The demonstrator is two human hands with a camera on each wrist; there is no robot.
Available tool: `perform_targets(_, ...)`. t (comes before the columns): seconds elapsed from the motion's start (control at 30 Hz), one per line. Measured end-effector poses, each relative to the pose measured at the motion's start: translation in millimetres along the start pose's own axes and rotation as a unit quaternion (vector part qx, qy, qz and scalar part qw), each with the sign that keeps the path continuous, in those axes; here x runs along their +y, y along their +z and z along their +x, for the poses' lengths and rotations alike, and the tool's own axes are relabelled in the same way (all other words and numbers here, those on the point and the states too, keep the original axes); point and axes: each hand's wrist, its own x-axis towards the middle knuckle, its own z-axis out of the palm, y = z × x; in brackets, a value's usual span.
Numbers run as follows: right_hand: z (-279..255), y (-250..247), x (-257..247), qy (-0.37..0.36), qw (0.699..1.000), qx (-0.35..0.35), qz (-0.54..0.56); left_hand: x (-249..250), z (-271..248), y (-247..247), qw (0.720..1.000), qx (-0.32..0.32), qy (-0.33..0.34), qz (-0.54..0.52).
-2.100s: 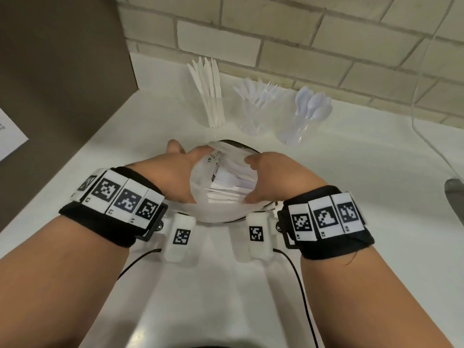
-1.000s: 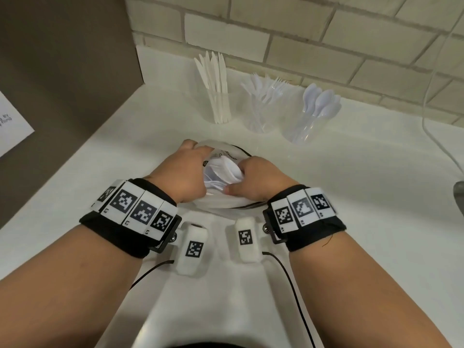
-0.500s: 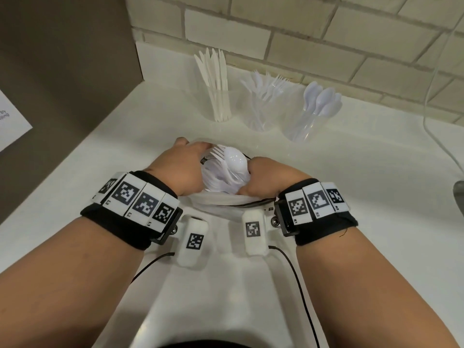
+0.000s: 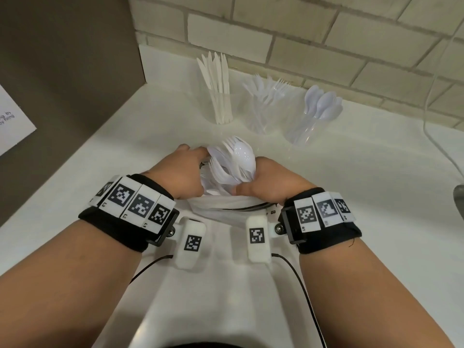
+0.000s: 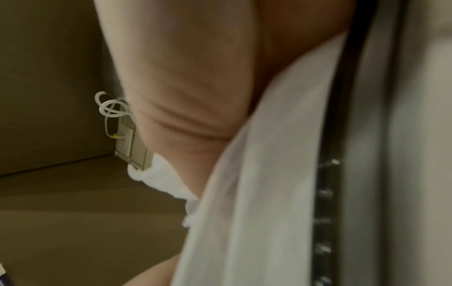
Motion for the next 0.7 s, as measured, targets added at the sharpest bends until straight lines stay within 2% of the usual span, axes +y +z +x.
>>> perform_targets(0.13, 2, -2, -3, -0.055, 0.990, 0.096, 0.088, 3, -2, 4, 0.999, -0.010, -0.002, 0.031)
perform_targets(0.2, 1, -5, -10, -0.084, 0.969, 0.137, 0.185, 6, -6, 2, 0.999, -0.027, -0.024, 0.031)
perform_targets(0.23, 0, -8, -14, -0.092, 0.955, 0.150, 0.240, 8, -11, -2, 1.000, -0.011, -0.022, 0.017)
perform_targets(0.27, 0, -12, -18, -0.092, 0.939, 0.161, 0.290, 12, -17, -8, 0.999, 0.035, -0.003, -0.009)
perform_targets(0.3, -1, -15, -22, -0.089, 0.924, 0.173, 0.331, 16, -21, -13, 0.992, 0.109, 0.040, -0.047)
perform_targets(0.37, 0, -21, -30, -0.086, 0.897, 0.205, 0.381, 26, -24, -21, 0.946, 0.256, 0.109, -0.167)
perform_targets(0.4, 1, -24, -34, -0.088, 0.885, 0.222, 0.401, 32, -24, -23, 0.915, 0.283, 0.113, -0.264)
perform_targets(0.43, 2, -27, -38, -0.091, 0.872, 0.240, 0.418, 39, -24, -25, 0.881, 0.264, 0.099, -0.379)
perform_targets(0.47, 2, -29, -43, -0.097, 0.858, 0.254, 0.436, 46, -25, -25, 0.839, 0.210, 0.073, -0.496)
perform_targets(0.53, 2, -33, -51, -0.118, 0.827, 0.275, 0.477, 53, -21, -21, 0.750, 0.040, -0.005, -0.660)
perform_targets(0.6, 2, -35, -59, -0.142, 0.804, 0.282, 0.504, 58, -21, -19, 0.699, -0.114, -0.074, -0.702)
perform_targets(0.63, 3, -34, -61, -0.150, 0.797, 0.282, 0.512, 58, -19, -19, 0.676, -0.155, -0.095, -0.714)
perform_targets(0.7, 6, -30, -64, -0.166, 0.793, 0.283, 0.513, 57, -13, -20, 0.620, -0.178, -0.112, -0.756)
